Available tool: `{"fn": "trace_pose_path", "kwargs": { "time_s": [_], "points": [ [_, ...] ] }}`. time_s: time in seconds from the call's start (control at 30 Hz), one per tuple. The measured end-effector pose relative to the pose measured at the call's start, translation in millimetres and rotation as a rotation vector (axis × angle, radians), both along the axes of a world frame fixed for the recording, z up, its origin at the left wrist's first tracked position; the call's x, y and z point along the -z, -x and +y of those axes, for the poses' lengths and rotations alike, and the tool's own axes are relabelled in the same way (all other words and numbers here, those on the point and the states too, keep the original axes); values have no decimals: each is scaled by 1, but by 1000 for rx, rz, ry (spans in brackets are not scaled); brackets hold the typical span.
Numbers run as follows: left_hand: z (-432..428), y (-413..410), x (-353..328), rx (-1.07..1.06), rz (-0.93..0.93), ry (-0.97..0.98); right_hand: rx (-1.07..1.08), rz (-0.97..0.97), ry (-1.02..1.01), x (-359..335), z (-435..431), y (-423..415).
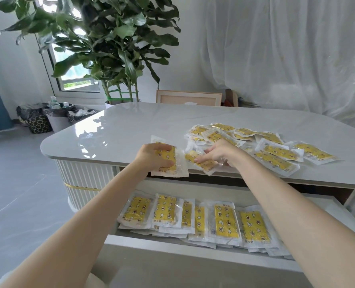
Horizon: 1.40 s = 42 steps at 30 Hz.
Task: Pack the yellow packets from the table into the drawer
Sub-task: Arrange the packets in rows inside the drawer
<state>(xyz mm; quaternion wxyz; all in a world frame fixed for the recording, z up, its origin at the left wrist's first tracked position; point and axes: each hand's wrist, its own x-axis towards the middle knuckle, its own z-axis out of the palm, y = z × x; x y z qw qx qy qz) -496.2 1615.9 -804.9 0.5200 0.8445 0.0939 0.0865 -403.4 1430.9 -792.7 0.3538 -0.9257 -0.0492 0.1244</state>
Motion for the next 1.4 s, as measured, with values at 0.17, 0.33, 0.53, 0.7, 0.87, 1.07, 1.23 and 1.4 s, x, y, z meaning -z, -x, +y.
{"fn": "trace_pose_path", "kwargs": {
  "time_s": [0.17, 0.33, 0.53, 0.7, 0.87, 1.07, 1.23, 1.4],
  "points": [
    [-13, 14, 1, 45, -22, -65, -16, 12, -4, -2, -7, 8],
    [-22, 29, -6, 139, 12, -77, 21, -33, -84, -1, -16, 19],
    [-18, 42, -10, 333, 188, -301, -139, 27, -61, -5, -36, 45],
    [-25, 45, -4, 555, 393, -383, -340, 248, 175, 1, -62, 62],
    [-35, 32, 25, 455, 428, -356, -284, 408, 330, 37, -87, 65],
    [-39, 3, 50, 410, 505, -116, 60, 444, 147, 79, -131, 59],
    [-36, -14, 66, 449, 616, 125, 249, 467, -83, 93, -149, 53],
    [-39, -18, 77, 417, 657, 9, 199, 330, 129, 104, -143, 53]
  ]
}}
